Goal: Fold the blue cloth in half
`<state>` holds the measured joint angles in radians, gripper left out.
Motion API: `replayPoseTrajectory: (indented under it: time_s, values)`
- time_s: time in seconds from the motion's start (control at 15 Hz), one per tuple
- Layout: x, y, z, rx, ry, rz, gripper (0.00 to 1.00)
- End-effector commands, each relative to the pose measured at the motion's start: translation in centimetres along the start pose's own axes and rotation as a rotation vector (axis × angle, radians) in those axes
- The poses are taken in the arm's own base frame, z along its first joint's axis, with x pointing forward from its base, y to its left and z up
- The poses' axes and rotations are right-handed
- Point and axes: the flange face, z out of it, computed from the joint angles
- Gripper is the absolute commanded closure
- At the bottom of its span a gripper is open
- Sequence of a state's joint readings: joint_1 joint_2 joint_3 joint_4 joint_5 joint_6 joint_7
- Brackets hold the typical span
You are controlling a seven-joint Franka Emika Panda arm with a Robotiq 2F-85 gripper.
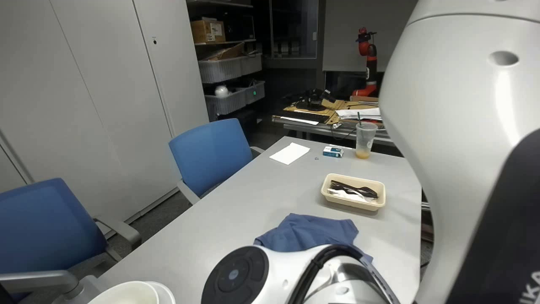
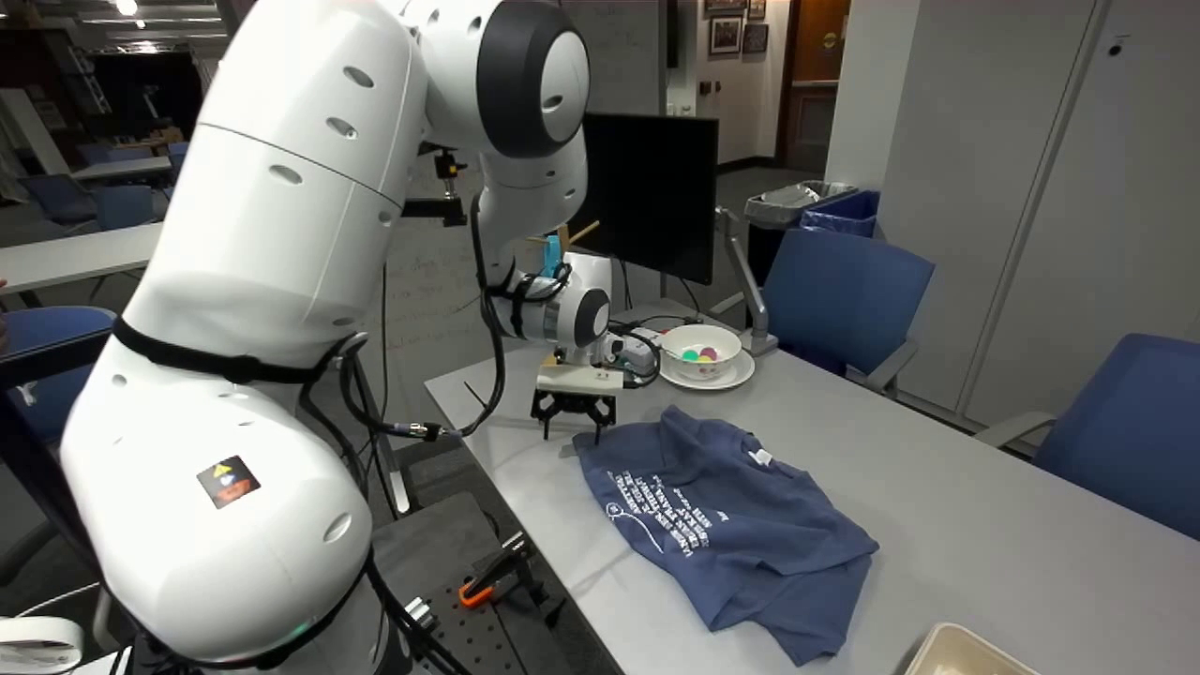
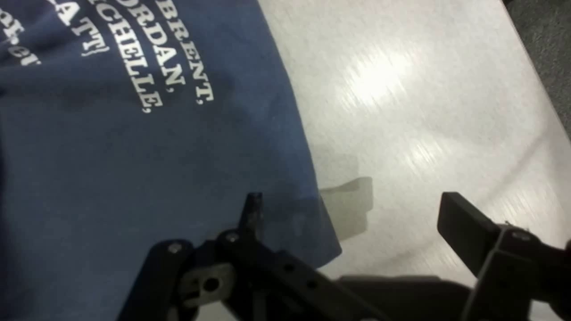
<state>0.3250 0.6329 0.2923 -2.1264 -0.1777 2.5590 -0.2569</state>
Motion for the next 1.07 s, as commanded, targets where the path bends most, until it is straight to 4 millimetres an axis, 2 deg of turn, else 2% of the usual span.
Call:
replayPoseTrajectory:
  time_s: [0.0, 0.27, 0.53, 0.6, 0.67, 1.0]
  values:
    - [-0.1, 0.9, 1.4, -0.059, -0.005, -0.062, 0.0]
    - [0.5, 1.5, 2.3, -0.107, 0.031, -0.106, 0.0]
    - [1.4, 0.9, 2.6, -0.121, 0.082, -0.138, 0.0]
    - [1.6, 0.8, 2.7, -0.116, 0.092, -0.134, 0.09]
    - [1.6, 0.7, 2.8, -0.113, 0.098, -0.132, 0.28]
    - [1.0, 1.7, 2.6, -0.112, 0.101, -0.107, 0.66]
